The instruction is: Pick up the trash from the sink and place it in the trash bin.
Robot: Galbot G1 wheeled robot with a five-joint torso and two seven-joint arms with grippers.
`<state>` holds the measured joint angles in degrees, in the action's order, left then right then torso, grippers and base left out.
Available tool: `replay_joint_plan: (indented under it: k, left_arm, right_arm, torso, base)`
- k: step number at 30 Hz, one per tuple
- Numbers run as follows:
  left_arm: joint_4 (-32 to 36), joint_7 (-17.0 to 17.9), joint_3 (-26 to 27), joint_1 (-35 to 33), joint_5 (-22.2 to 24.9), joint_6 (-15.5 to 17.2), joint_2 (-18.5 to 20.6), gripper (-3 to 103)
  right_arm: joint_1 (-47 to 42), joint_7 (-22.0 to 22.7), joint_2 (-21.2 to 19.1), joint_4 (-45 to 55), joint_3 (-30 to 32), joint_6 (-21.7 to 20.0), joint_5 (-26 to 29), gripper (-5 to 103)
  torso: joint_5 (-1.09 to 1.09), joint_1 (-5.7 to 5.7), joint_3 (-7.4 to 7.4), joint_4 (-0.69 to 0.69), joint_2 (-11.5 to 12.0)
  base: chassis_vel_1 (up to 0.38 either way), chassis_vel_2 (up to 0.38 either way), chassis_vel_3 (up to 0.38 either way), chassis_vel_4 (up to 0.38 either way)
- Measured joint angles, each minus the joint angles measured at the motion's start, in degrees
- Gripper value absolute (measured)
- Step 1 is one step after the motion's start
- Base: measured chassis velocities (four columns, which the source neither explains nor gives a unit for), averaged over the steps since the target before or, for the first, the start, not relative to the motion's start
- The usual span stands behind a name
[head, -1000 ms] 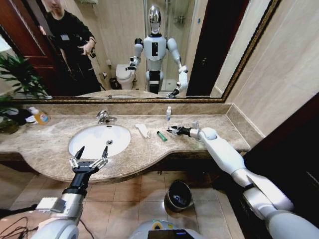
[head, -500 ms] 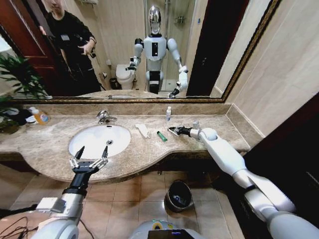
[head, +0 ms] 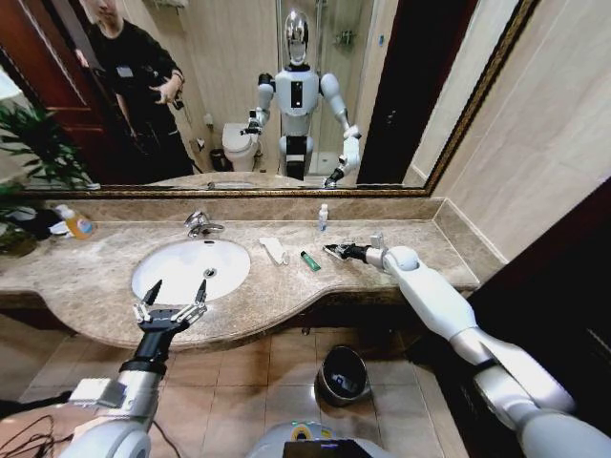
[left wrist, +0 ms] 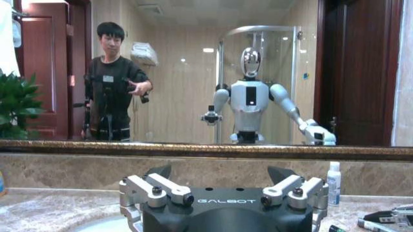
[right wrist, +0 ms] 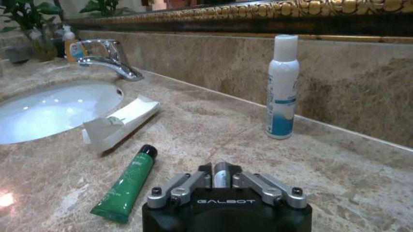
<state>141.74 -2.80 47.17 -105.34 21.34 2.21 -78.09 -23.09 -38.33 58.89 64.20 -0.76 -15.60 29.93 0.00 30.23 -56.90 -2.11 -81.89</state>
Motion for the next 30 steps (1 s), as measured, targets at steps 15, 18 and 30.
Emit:
replay_joint_plan:
  k: [15, 18, 30]
  left_arm:
    - [0.0, 0.0, 0.0, 0.0, 0.0, 0.0, 0.0, 100]
    - [0.0, 0.0, 0.0, 0.0, 0.0, 0.0, 0.0, 100]
    - [0.0, 0.0, 0.0, 0.0, 0.0, 0.0, 0.0, 100]
  right_arm:
    - [-1.62, 1.15, -0.21, -0.1, 0.72, 0.7, -0.17, 70]
    - [-2.0, 1.15, -0.27, -0.1, 0.81, 0.82, -0.26, 81]
    - [-2.82, 1.09, -0.39, -0.35, 1.47, 1.17, -0.6, 65]
  torso:
    - [-0.01, 0.0, 0.0, 0.0, 0.0]
    - [0.0, 0.0, 0.0, 0.0, 0.0]
    - [-0.01, 0.0, 0.01, 0.0, 0.0]
  base:
    - [0.0, 0.0, 0.0, 0.0]
    - [0.0, 0.0, 0.0, 0.0]
    - [0.0, 0.0, 0.0, 0.0]
